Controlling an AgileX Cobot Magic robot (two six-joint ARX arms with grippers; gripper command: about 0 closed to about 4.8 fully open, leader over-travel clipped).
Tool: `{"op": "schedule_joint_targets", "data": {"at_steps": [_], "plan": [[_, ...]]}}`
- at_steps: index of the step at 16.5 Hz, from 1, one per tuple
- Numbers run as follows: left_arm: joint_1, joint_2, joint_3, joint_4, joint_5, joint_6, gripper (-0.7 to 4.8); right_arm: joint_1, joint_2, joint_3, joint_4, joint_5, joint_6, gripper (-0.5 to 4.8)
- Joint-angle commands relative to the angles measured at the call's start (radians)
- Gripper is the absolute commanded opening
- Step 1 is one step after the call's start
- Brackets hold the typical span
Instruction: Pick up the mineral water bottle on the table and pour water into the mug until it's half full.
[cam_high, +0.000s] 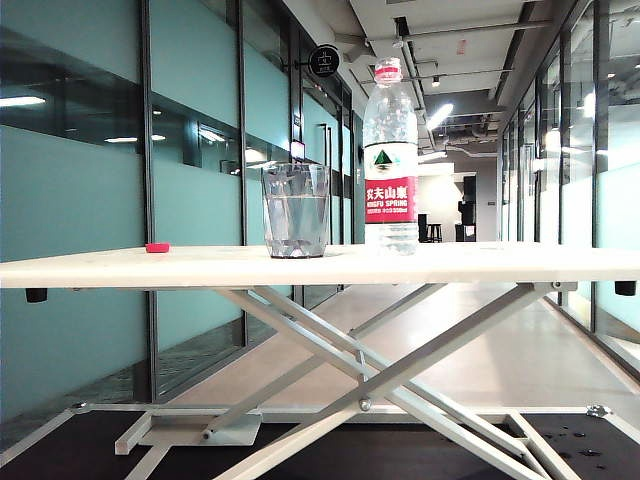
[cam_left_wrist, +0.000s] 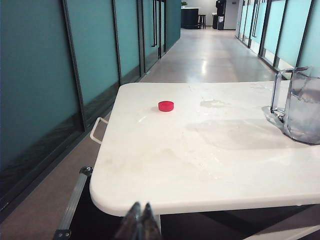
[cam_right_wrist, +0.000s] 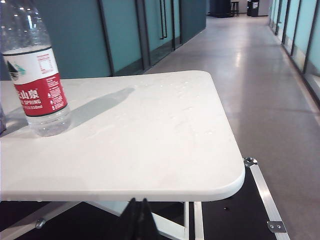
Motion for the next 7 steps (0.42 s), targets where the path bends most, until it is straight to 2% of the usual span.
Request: {"op": "schedule_joint_targets", "data": {"at_steps": [1,7], "plan": [[0.0,0.0,0.002,0.012,0.0,0.001,-0.05,-0.002,-0.002,-0.002,0.013,-0.002,0.002,-0.06],[0.0,0.0,0.002,0.012,0.0,0.001,-0.05,-0.002,-0.002,-0.002,0.011,-0.002,0.002,-0.06]]}}
